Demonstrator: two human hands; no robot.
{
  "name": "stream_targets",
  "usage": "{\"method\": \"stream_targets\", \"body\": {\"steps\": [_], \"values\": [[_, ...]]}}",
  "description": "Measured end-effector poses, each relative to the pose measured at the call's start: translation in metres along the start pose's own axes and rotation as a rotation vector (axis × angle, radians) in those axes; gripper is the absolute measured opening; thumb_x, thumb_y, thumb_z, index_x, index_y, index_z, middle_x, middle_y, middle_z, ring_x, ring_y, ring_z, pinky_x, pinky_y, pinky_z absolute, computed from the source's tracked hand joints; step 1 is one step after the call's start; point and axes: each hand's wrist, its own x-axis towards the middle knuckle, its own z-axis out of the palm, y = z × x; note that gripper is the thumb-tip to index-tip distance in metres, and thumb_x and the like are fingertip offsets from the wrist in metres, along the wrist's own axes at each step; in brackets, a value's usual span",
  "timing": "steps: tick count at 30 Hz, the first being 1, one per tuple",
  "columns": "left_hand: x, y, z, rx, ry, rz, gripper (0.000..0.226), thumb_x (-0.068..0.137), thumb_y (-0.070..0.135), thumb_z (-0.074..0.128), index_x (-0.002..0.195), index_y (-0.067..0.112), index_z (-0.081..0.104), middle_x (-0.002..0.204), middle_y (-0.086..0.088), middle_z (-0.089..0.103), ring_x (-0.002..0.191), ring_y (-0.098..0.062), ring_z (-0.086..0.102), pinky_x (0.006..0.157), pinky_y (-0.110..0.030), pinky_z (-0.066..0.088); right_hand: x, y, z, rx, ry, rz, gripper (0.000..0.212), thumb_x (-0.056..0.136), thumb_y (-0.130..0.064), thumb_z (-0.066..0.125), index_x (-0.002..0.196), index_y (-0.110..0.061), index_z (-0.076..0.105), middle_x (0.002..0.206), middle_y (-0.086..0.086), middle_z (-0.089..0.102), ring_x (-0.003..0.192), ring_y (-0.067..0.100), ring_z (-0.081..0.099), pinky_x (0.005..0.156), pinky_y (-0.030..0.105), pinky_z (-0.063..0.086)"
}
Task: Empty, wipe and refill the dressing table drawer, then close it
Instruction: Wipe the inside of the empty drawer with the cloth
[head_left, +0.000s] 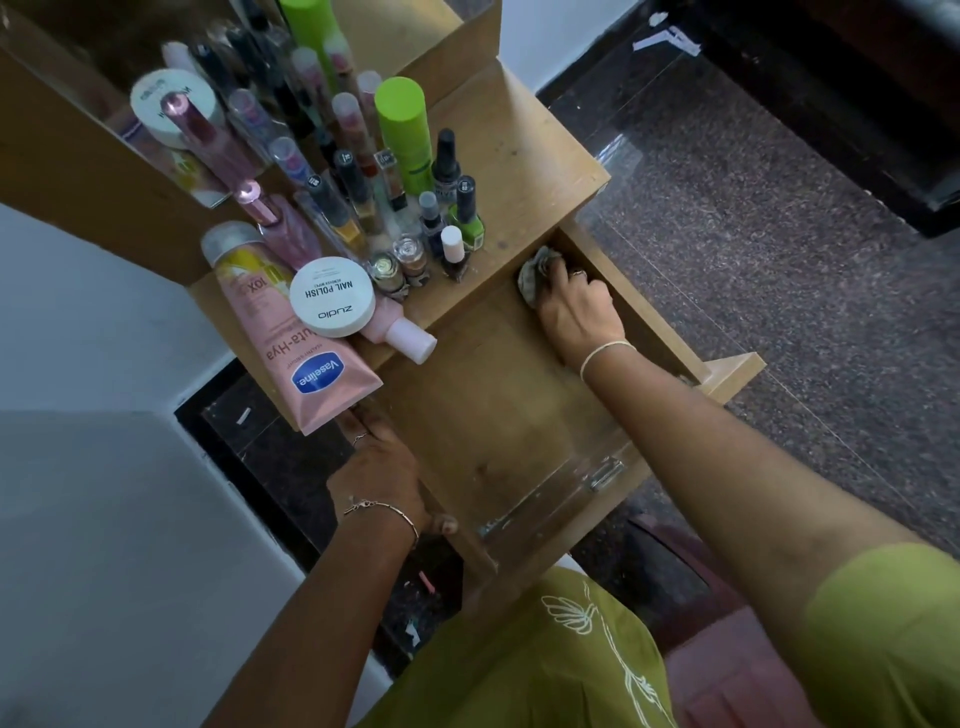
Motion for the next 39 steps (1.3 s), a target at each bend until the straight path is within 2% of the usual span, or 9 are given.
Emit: {"method": "stream_targets", "body": {"steps": [3,9,19,24,29,32,34,37,39], "values": [[-0.002,0.001,-0.001,-0.001,0.016,-0.002,0.147,0.046,0.062,0.083,0.138,-0.007,-0.008,0.152,-0.032,-0.006,0.124,-0.032,0.051,0.091,-0.041,0.048,-0.001,-0.002,0.005,-0.054,-0.018,-0.004,0.044,0.101,-0.005,0.021,0.141,0.011,0.027,0.141,0.028,0.032,0.101,0.034,0.053,0.063,0.037,0.034],[-0.001,0.002,0.0,-0.012,0.009,-0.002,0.147,0.045,0.06,0.084,0.138,-0.007,-0.007,0.153,-0.027,0.012,0.127,-0.033,0.048,0.097,-0.043,0.044,-0.04,0.004,0.016,-0.154,-0.058,0.011,0.041,0.101,-0.008,0.023,0.139,0.005,0.033,0.139,0.021,0.035,0.102,0.025,0.055,0.068,0.032,0.049],[-0.008,0.003,-0.002,-0.004,0.026,0.018,0.151,0.046,0.065,0.081,0.138,-0.01,-0.013,0.153,-0.029,-0.009,0.138,-0.032,0.033,0.103,-0.046,0.036,-0.06,0.013,0.004,-0.197,-0.453,0.109,0.037,0.095,-0.018,0.038,0.124,-0.007,0.059,0.121,0.006,0.062,0.105,0.022,0.062,0.068,0.029,0.045],[-0.009,0.0,-0.001,0.02,0.034,0.025,0.146,0.045,0.068,0.079,0.137,-0.01,-0.003,0.152,-0.03,0.006,0.13,-0.032,0.044,0.102,-0.045,0.038,-0.049,-0.001,-0.007,-0.087,-0.621,0.163,0.029,0.091,-0.024,0.052,0.115,-0.018,0.066,0.113,-0.005,0.065,0.101,0.016,0.063,0.06,0.024,0.042],[-0.009,-0.001,0.001,-0.004,0.065,0.052,0.143,0.046,0.067,0.08,0.136,-0.01,-0.001,0.151,-0.027,0.018,0.126,-0.033,0.05,0.101,-0.048,0.037,-0.059,-0.048,0.004,-0.017,-0.714,0.028,0.028,0.094,-0.031,0.051,0.118,-0.028,0.065,0.122,-0.015,0.061,0.109,0.006,0.059,0.067,0.021,0.039],[-0.01,-0.001,0.0,0.009,0.07,0.033,0.15,0.044,0.067,0.081,0.137,-0.011,-0.006,0.152,-0.032,0.0,0.127,-0.032,0.049,0.102,-0.046,0.036,-0.074,-0.087,0.003,0.138,-0.725,-0.097,0.034,0.093,-0.041,0.047,0.118,-0.026,0.064,0.123,-0.011,0.061,0.112,0.01,0.059,0.083,0.023,0.044],[-0.009,-0.001,0.001,-0.003,0.069,0.029,0.146,0.049,0.061,0.083,0.137,-0.012,-0.007,0.152,-0.031,0.005,0.127,-0.031,0.048,0.101,-0.045,0.037,-0.087,-0.114,-0.004,0.234,-0.776,-0.188,0.037,0.094,-0.038,0.042,0.12,-0.023,0.063,0.125,-0.005,0.061,0.116,0.017,0.057,0.089,0.028,0.044],[-0.006,-0.001,0.006,-0.051,0.124,0.042,0.118,0.069,0.037,0.081,0.138,-0.01,-0.002,0.152,-0.027,0.017,0.121,-0.03,0.054,0.1,-0.045,0.039,-0.095,-0.129,-0.017,0.309,-0.919,-0.297,0.026,0.093,-0.027,0.045,0.093,-0.014,0.067,0.099,0.002,0.064,0.103,0.022,0.058,0.088,0.032,0.044],[-0.004,-0.001,0.006,-0.054,0.129,0.043,0.119,0.07,0.034,0.081,0.139,-0.011,-0.005,0.152,-0.029,0.01,0.123,-0.03,0.052,0.099,-0.045,0.038,-0.093,-0.122,-0.023,0.343,-0.997,-0.32,0.025,0.094,-0.024,0.044,0.074,-0.013,0.054,0.08,0.005,0.053,0.089,0.022,0.051,0.083,0.033,0.042]]}}
